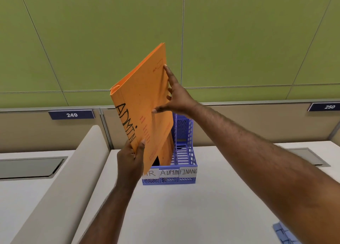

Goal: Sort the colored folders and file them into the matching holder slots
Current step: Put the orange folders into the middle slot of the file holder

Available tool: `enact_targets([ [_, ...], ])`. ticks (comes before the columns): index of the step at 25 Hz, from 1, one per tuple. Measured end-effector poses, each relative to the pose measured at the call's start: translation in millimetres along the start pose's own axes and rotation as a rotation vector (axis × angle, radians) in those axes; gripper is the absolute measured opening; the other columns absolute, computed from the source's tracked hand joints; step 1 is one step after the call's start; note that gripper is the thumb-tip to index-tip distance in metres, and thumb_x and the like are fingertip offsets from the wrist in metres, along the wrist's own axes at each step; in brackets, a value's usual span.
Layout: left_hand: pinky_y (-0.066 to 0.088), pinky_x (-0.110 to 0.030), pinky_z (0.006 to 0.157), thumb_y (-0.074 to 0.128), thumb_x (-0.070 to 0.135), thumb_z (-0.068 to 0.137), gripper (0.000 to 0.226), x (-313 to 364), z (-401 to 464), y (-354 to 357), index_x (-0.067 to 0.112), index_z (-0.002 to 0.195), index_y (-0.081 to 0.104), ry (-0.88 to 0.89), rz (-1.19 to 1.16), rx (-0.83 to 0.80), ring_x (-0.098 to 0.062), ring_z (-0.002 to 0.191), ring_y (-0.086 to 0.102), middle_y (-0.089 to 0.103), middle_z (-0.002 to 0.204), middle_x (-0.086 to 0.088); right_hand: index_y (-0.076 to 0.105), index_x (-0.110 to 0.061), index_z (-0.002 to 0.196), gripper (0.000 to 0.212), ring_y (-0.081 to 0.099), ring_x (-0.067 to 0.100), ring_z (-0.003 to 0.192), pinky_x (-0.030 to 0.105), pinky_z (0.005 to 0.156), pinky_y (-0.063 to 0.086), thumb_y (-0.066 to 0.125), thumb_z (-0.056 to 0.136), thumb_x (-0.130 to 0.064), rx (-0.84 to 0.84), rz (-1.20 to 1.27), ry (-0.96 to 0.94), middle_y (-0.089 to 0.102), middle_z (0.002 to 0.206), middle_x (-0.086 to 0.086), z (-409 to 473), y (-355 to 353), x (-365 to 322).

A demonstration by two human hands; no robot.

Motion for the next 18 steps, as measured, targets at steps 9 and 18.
enact_targets([
  [9, 0.053, -0.019, 0.071, 0.052, 0.023, 0.097, 0.008, -17, 28, 50, 0.030, 0.099, 0.055, -0.019, -0.025, 0.048, 0.001, 0.087, 0.062, 0.061, 0.095, 0.018, -0.013, -0.038, 0.149, 0.158, 0.003, 0.035, 0.148, 0.063, 0.105, 0.038, 0.097, 0.037, -0.028, 0.009, -0.289, -0.240, -0.018, 0.160, 0.012, 36, -7, 14],
  [18, 0.047, -0.011, 0.052, 0.051, 0.031, 0.097, 0.010, -47, 44, 89, 0.022, 0.095, 0.055, -0.117, -0.039, 0.036, -0.004, 0.072, 0.062, 0.061, 0.086, 0.003, 0.016, -0.037, 0.150, 0.138, 0.040, 0.042, 0.134, 0.024, 0.078, 0.051, 0.093, 0.036, -0.046, 0.053, -0.620, -0.402, -0.025, 0.155, 0.025, 42, -10, 15],
])
Point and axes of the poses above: each hand's wrist, its own z-axis towards the middle knuckle, its own y-axis out of the palm, x = y × z, the point moved 1 cm from there along z, towards the middle knuckle
